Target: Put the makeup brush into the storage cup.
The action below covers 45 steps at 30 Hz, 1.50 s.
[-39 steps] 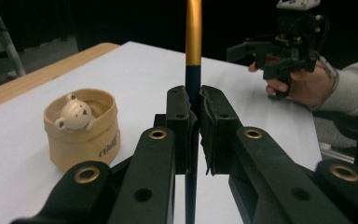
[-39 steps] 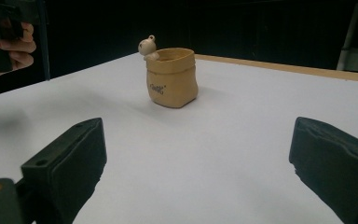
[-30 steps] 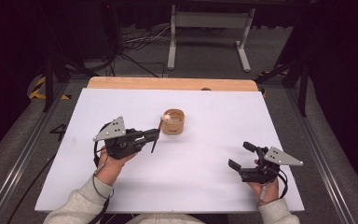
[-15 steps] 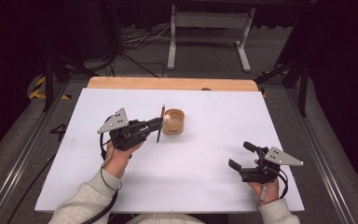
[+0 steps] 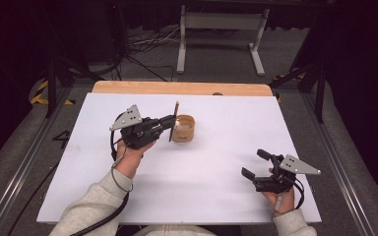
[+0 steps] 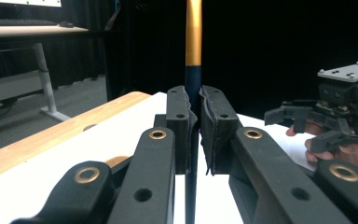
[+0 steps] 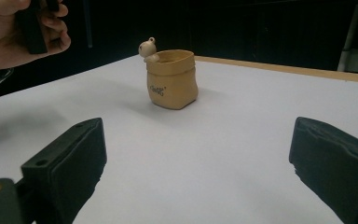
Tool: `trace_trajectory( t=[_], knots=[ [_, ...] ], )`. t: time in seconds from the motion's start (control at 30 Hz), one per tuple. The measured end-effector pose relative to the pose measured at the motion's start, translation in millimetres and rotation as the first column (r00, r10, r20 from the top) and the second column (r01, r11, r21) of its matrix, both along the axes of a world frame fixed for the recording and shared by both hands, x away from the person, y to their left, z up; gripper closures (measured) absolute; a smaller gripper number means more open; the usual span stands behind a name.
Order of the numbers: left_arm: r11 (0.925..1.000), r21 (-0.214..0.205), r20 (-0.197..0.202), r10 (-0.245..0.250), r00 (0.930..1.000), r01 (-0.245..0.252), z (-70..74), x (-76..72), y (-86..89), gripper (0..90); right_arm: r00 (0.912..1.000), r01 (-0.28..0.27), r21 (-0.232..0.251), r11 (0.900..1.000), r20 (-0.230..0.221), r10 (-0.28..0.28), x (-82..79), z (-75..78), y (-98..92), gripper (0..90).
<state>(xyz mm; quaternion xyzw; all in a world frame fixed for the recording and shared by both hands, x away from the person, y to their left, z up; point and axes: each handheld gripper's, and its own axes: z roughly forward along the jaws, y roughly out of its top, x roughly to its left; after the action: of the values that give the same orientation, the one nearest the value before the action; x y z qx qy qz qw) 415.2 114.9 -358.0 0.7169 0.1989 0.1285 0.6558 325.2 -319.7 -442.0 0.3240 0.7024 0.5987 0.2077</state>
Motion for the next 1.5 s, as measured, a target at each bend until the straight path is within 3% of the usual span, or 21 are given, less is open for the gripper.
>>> trace_trajectory(
  t=[0.37,0.73,1.07,1.27,1.5],
  knots=[
    [0.9997,0.007,0.008,0.025,0.9997,-0.025,7.6,17.6,-15.6,82.2,1.0,-0.001,0.006,1.0,0.001,0.001,0.1,-0.3,-0.7,4.2],
    [0.9985,0.021,0.02,0.05,0.9986,-0.05,9.6,30.4,-19.0,82.3,1.0,-0.005,0.01,0.9999,-0.001,0.005,0.3,-0.6,-1.1,4.3],
    [0.9971,-0.005,0.009,0.076,0.997,-0.076,9.4,39.4,-28.2,82.2,1.0,-0.008,0.008,0.9999,0.001,0.008,0.2,-0.4,-1.4,4.3],
    [0.991,-0.031,-0.021,0.13,0.9913,-0.13,5.2,44.5,-35.5,82.2,0.9999,-0.01,0.012,0.9999,0.002,0.01,-0.1,-0.3,-1.3,4.3],
    [0.9881,-0.033,-0.015,0.15,0.9886,-0.15,4.2,47.4,-44.3,82.1,0.9999,-0.012,0.013,0.9998,0.004,0.012,-0.3,-0.1,-1.0,4.4]
  ],
)
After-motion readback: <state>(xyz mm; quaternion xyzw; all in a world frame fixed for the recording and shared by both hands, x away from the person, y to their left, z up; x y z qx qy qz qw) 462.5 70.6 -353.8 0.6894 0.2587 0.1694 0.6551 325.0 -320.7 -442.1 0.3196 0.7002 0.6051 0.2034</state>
